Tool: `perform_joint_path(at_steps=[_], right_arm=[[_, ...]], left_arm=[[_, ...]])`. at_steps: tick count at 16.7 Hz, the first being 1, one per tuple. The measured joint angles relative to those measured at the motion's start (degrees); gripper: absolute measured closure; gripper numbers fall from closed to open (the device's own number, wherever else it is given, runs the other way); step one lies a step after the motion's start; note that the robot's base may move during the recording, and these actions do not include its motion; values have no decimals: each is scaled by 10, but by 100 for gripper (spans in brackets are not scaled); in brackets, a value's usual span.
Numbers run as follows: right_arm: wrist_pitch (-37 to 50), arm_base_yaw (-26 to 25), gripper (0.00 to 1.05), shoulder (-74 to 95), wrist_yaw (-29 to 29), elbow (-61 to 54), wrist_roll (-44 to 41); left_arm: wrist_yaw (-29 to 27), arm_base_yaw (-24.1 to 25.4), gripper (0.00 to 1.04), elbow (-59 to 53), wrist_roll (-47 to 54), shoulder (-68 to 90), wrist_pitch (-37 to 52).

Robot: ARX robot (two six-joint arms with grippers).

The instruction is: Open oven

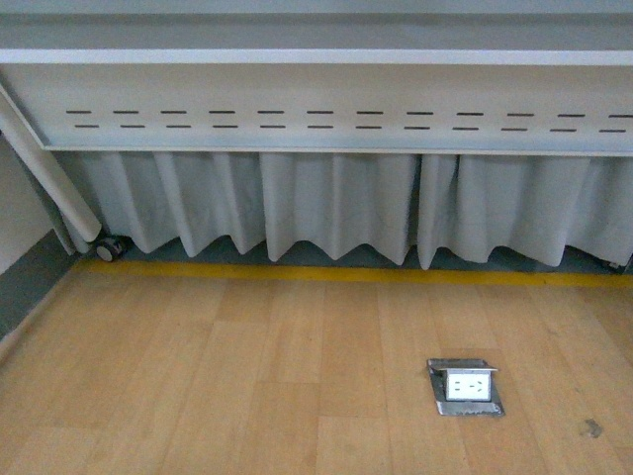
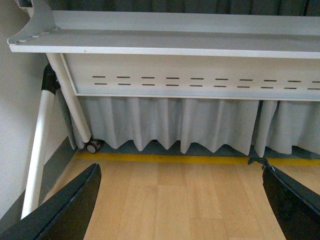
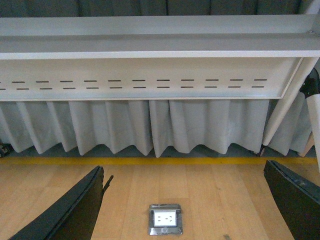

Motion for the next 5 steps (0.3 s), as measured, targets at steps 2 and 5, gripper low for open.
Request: perform_joint_path(at_steps=[2, 5], right_arm=[[0, 0, 6, 0, 0, 0, 0], [0, 0, 6, 0, 0, 0, 0]], left_arm=[[0, 0, 7, 0, 0, 0, 0], [0, 0, 7, 0, 0, 0, 0]])
